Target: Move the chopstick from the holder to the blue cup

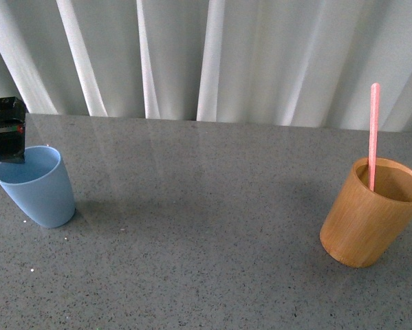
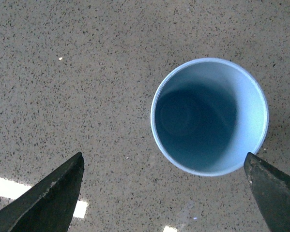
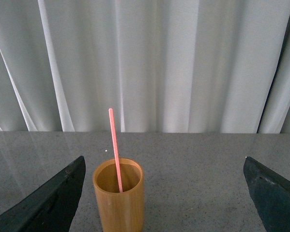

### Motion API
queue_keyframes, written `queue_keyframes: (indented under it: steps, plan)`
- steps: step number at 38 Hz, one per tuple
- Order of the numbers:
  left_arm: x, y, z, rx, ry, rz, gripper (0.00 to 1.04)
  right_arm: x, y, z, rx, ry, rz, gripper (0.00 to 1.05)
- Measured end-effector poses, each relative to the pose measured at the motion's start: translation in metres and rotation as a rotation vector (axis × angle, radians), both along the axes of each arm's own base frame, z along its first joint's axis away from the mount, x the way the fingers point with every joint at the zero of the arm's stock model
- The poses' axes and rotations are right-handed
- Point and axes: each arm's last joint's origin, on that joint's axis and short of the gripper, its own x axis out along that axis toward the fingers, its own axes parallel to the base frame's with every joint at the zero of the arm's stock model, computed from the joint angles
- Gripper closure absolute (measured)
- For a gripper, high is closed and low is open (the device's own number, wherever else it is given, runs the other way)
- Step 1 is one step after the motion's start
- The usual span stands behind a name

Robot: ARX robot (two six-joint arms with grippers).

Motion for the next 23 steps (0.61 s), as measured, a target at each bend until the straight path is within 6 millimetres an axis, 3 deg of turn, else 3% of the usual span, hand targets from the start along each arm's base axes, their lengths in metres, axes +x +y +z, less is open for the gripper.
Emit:
queue_keyframes:
  steps: [23]
  plan:
    - [0.035, 0.007, -0.034, 0.069, 0.068, 0.057, 0.07, 0.000, 0.000, 0.000, 0.000, 0.000, 0.000, 0.10]
